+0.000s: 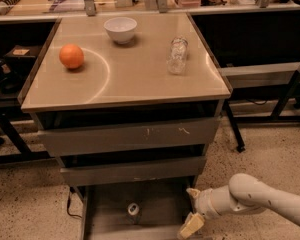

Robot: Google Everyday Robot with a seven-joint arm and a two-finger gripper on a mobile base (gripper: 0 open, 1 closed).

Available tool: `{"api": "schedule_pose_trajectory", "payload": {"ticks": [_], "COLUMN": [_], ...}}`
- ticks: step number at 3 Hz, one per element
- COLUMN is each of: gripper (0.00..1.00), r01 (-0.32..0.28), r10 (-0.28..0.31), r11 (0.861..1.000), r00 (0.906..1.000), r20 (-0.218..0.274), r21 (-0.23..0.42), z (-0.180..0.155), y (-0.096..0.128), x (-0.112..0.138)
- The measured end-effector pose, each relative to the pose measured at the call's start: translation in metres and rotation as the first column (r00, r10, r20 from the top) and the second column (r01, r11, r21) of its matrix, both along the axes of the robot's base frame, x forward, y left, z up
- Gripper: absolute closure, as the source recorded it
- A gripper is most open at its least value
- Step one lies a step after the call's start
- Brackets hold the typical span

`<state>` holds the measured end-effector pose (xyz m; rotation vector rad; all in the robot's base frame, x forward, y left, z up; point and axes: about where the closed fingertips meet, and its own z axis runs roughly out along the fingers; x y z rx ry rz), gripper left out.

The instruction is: Pick redbull can from bottom drawer and place on counter

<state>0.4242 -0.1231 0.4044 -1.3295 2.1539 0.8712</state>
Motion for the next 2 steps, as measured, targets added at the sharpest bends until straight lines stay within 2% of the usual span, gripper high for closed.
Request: {"api": "schedule_pose_trajectory", "payload": {"ticks": [1,2], "gripper": [0.00,0.00], "r01": [0.010,0.010], "r10": [-0.010,-0.010], "r11": [0.998,0.998], "r00": [1.0000,1.0000], "r20": [-0.002,-0.002], "r21": [0.065,0.065], "z": [-0.0310,-0.0311], "y": [0.0113,0.0114], "x": [-0.0013,-0.0013]}}
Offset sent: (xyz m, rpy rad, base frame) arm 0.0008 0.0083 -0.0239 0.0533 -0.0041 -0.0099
